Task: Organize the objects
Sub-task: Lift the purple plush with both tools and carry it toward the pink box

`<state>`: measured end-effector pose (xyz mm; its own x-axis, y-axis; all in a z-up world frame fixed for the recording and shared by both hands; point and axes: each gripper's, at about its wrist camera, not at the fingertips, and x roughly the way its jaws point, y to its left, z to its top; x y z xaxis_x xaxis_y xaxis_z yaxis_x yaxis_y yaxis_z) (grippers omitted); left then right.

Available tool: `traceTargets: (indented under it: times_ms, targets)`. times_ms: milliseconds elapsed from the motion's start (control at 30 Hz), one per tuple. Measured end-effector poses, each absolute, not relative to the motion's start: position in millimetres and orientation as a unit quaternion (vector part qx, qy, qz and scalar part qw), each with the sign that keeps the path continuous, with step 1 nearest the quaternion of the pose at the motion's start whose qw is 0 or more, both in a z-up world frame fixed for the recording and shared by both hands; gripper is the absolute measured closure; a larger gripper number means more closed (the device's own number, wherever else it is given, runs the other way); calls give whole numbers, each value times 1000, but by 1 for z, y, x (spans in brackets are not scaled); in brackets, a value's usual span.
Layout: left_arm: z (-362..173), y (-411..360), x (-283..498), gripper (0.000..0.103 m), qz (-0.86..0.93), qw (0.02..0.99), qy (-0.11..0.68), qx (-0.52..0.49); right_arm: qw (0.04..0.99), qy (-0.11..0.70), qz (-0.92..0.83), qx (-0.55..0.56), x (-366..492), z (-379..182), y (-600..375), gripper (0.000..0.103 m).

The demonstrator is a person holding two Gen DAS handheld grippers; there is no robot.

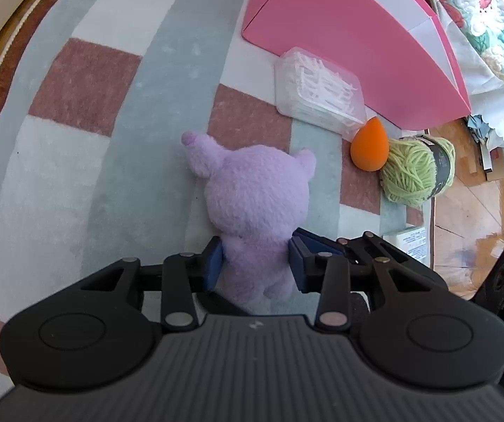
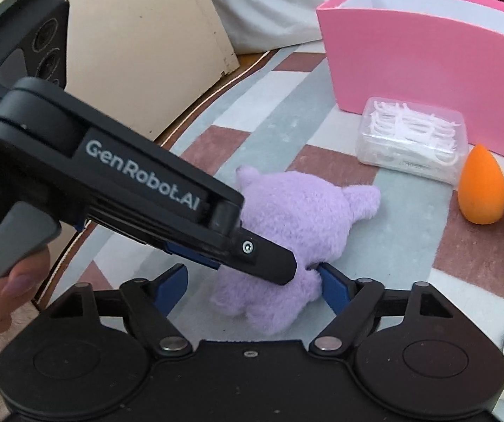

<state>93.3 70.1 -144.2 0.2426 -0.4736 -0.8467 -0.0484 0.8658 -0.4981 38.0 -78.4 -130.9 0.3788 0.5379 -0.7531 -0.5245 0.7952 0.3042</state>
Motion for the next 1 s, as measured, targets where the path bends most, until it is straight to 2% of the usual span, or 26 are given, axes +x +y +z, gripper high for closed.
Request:
traceTargets:
  times_ms: [67,200,533,1000]
  targets:
    - [-142,70,93,67,-140,761,596,-215,835,450,316,-10,36,-130,-79,40]
    - [-143,69,94,67,-136,757,600,-220,835,448,319,-19,37,-130,-81,45]
    - [-128,64,86,68,-133,770,580,-230,844,422,325,-63,33,-119,-79,47]
    - [-120,38,72,69,-145,783,568,-207,828,455,325,-46,33,-110,-99,47]
